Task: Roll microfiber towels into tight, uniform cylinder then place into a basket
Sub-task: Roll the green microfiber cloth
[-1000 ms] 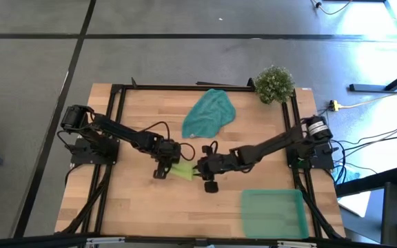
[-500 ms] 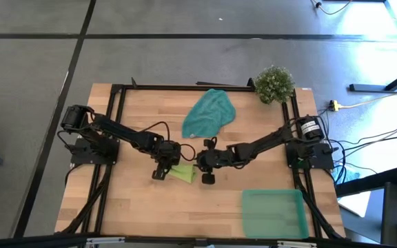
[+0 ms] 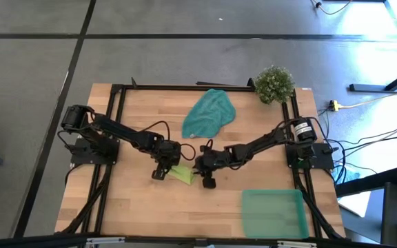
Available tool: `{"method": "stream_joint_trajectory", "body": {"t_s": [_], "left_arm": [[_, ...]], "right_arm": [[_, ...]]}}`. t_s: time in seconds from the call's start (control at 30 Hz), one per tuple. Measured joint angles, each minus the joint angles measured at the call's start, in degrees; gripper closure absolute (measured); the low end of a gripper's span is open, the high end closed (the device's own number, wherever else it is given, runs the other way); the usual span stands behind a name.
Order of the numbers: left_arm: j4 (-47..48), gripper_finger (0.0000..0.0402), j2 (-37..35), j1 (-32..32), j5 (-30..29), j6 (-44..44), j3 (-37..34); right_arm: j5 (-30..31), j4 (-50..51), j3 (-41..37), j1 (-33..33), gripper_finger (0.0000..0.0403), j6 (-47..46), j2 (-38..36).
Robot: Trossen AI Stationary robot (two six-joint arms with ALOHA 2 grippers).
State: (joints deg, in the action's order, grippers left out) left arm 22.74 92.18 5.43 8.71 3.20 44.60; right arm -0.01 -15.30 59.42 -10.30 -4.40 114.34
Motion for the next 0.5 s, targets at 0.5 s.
{"method": "stream_joint_trajectory", "body": {"t_s": [0.5], "left_arm": [[-0.44,0.0400,0.00,-0.59,-0.02,-0.07,0.00]], "right_arm": [[-3.58,-5.56,0.13,-0.53,0.0288,-5.97,2.75]]}}
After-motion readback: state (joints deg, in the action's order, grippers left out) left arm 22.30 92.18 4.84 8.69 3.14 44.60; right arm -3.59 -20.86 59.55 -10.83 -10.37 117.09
